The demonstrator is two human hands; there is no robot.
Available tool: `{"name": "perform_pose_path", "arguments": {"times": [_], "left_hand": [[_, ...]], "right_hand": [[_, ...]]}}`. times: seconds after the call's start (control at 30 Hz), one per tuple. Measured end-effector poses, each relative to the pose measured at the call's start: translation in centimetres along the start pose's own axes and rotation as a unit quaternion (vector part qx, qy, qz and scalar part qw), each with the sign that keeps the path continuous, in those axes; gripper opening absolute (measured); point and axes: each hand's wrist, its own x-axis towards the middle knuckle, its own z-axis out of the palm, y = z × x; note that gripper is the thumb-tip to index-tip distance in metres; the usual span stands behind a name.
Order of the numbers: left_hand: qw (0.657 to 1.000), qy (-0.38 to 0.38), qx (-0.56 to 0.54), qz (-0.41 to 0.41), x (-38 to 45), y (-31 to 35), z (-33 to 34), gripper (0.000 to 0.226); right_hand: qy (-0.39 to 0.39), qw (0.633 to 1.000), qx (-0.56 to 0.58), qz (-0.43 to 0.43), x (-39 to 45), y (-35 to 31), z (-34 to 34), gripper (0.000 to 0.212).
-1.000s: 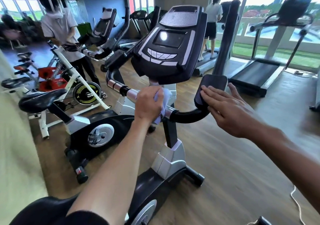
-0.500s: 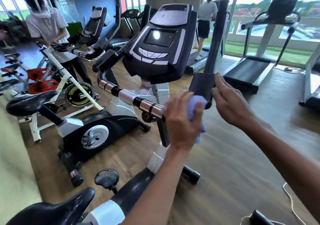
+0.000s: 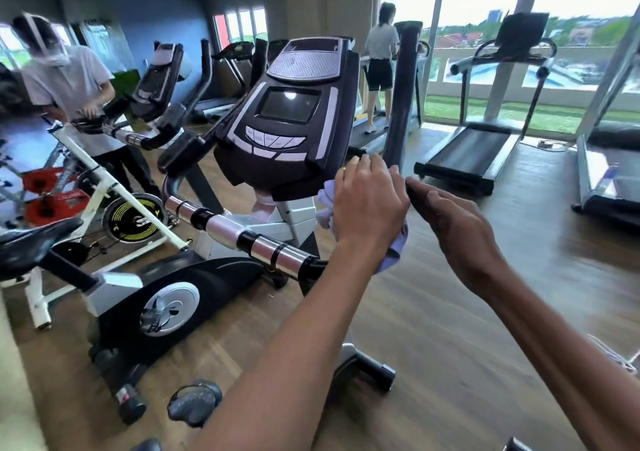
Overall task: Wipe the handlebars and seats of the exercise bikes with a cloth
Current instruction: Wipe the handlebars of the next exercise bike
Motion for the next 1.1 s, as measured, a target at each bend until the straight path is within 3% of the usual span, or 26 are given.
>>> {"name": "perform_pose_path", "arguments": {"times": [0.1,0.33,0.5,0.57,0.73,0.87,1.0,1.1], "left_hand": [[0.999,0.011,-0.031,-0.007,0.8,0.0,0.2,0.031],[0.997,0.059,-0.036,0.028,-4.3,-0.3,-0.3,0.054],[0.999,0.006,-0.033,-0.001,0.4,-0.1,-0.1,0.037],[0.999,0.019,-0.040,-0.007,0.7,0.0,-0.1,0.033],[0.992,0.086,-0.086,0.024,-4.4,-0.2,-1.0,0.047],[0.996,0.048,-0.059,0.036,-3.7,-0.8,-0.8,0.051],[0.999,0.003,-0.045,0.002,0.8,-0.6,-0.3,0.039],[0.998,0.019,-0.062,-0.008,0.8,-0.4,-0.3,0.036]], "right_hand": [[-0.010,1.000,0.005,0.005,-0.1,0.0,-0.2,0.042],[-0.025,0.999,-0.026,-0.003,0.1,0.5,-0.5,0.057],[-0.031,0.998,-0.054,-0.007,0.2,0.2,-0.3,0.061],[-0.028,0.998,-0.063,-0.006,-0.1,0.3,-0.2,0.062],[-0.012,0.998,-0.065,-0.009,-0.7,0.5,-0.2,0.045],[-0.007,0.997,-0.074,-0.002,-0.7,0.5,-0.2,0.043],[-0.020,0.997,-0.079,-0.007,-0.4,0.3,-0.2,0.044],[-0.044,0.994,-0.100,-0.003,-0.7,0.0,-0.6,0.045]]}}
